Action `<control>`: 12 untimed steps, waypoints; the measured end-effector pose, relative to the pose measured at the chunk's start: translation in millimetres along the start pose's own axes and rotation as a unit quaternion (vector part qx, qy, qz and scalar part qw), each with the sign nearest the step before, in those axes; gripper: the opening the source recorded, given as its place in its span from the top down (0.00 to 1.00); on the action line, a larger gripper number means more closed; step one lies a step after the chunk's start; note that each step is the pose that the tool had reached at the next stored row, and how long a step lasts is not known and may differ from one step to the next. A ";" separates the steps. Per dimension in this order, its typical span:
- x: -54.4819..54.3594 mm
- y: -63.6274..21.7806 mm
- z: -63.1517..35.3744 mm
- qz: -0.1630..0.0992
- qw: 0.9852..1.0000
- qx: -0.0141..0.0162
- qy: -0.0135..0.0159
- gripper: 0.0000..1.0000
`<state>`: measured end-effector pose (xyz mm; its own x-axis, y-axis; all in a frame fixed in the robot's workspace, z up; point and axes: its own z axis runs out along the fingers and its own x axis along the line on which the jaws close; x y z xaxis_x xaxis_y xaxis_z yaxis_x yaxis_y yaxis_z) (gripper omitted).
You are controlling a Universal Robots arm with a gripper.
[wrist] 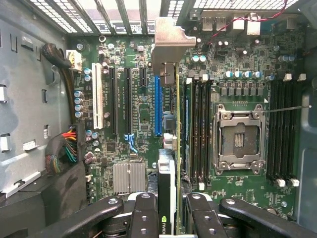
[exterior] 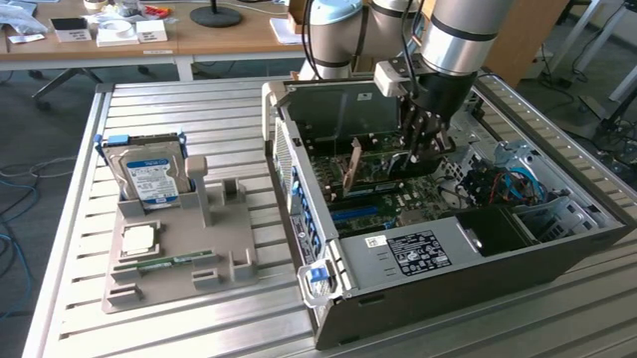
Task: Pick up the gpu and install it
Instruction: 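Insert the gpu into the slot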
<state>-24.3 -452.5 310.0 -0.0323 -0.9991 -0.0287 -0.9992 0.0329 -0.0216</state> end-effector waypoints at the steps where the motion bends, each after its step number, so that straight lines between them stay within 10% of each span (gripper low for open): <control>1: 0.0 0.2 0.0 0.000 1.000 0.000 0.000 0.73; 12: 0.7 1.4 3.1 0.000 1.000 0.000 0.000 0.73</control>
<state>-25.7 -453.0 306.8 -0.0322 -0.9991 -0.0285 -0.9992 0.0329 -0.0215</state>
